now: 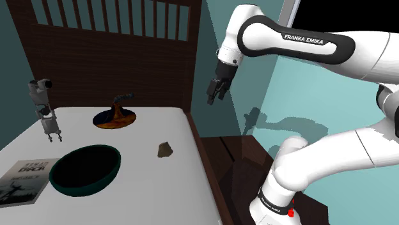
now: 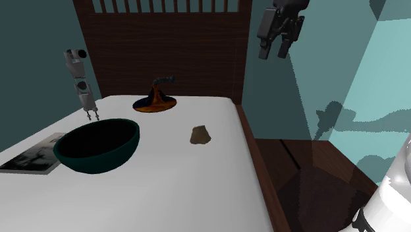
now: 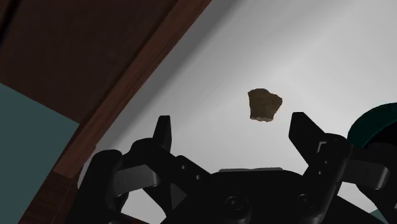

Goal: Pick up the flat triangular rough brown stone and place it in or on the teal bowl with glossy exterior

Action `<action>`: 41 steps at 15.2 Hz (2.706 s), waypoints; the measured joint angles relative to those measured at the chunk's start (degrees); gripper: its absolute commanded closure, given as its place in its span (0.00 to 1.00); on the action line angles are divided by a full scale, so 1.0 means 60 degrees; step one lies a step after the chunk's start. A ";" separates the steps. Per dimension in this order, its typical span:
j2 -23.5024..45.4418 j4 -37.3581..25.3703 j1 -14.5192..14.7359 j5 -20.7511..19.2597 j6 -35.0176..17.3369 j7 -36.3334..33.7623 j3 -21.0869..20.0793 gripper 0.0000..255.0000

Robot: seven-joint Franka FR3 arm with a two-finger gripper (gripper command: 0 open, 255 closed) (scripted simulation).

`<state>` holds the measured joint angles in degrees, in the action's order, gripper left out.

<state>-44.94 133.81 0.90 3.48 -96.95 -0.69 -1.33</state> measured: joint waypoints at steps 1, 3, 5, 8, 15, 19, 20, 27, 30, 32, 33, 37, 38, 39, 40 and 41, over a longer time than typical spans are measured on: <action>0.0000 0.0000 0.0000 0.0000 0.0000 0.0000 0.0000 0.00; 0.0314 0.0016 0.0015 0.0107 -0.0231 -0.0212 -0.0140 0.00; 0.0754 0.0104 0.0025 0.0240 -0.0617 -0.0485 -0.0314 0.00; 0.1759 -0.0036 0.0032 0.0429 -0.1249 -0.0922 -0.0582 0.00; 0.4129 -0.0585 0.0062 0.0742 -0.2550 -0.1935 -0.1140 0.00; 0.5512 -0.1130 0.0089 0.0820 -0.3102 -0.2490 -0.1377 0.00; 0.5898 -0.1302 0.0121 0.0830 -0.3253 -0.2676 -0.1459 0.00; 0.7692 -0.2010 0.0214 0.0804 -0.4034 -0.3273 -0.1636 0.00; 0.7872 -0.1802 0.0245 0.0803 -0.4419 -0.3294 -0.1664 0.00; 0.7975 -0.1652 0.0268 0.0805 -0.4670 -0.3306 -0.1684 0.00; 0.7994 -0.1635 0.0270 0.0804 -0.4709 -0.3306 -0.1686 0.00; 0.8015 -0.1621 0.0271 0.0803 -0.4747 -0.3305 -0.1686 0.00; 0.8015 -0.1620 0.0271 0.0803 -0.4750 -0.3305 -0.1686 0.00; 0.8015 -0.1620 0.0271 0.0803 -0.4750 -0.3305 -0.1686 1.00; 0.8015 -0.1620 0.0271 0.0803 -0.4750 -0.3305 -0.1686 1.00; 0.8015 -0.1620 0.0271 0.0803 -0.4750 -0.3305 -0.1686 1.00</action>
<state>3.15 124.09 2.53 8.29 -125.44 -20.52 -11.44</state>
